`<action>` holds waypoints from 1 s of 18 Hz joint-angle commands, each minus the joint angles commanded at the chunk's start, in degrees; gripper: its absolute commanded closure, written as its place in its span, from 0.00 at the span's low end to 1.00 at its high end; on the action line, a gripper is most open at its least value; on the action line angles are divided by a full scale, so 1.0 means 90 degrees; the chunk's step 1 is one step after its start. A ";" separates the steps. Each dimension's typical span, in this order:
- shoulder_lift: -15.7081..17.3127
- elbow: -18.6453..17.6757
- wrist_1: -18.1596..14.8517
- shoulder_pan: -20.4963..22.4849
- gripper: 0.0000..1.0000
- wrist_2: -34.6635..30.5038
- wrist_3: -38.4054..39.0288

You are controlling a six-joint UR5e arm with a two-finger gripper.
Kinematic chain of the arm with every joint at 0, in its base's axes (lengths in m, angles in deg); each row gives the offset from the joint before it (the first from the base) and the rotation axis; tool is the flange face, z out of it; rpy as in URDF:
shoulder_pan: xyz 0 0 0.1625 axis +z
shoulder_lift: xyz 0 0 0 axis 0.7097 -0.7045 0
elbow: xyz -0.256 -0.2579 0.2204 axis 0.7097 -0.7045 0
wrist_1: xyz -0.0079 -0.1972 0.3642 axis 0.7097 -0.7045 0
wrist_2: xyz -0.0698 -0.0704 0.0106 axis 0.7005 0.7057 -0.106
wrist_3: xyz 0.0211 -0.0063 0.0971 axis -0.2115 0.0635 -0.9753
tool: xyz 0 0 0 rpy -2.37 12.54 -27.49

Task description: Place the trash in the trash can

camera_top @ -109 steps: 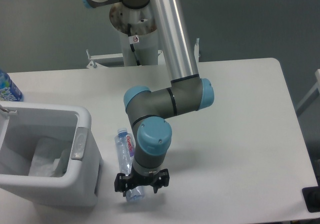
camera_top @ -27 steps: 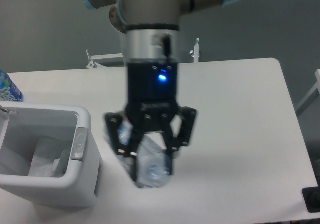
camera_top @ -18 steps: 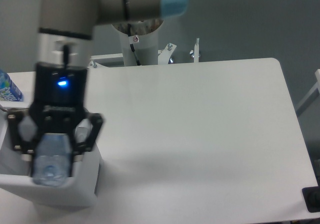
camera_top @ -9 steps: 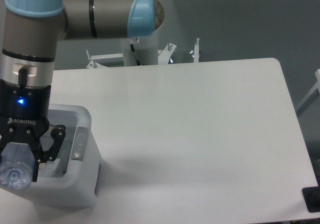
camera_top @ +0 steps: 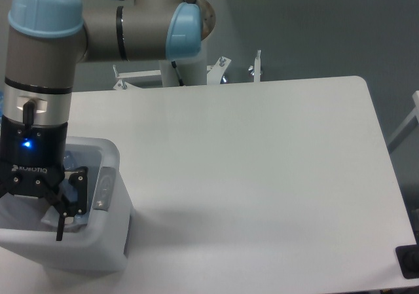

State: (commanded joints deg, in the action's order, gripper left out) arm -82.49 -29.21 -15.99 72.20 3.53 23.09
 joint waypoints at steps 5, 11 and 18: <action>0.0068 0.0235 -0.0020 0.0878 0.00 -0.0020 -0.0751; 0.0273 0.0196 -0.0185 0.1796 0.00 -0.0049 -0.2626; 0.0518 0.0079 -0.1435 0.2130 0.00 -0.1385 -0.4776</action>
State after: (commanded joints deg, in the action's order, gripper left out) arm -77.84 -28.50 -28.91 91.37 -8.93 -19.90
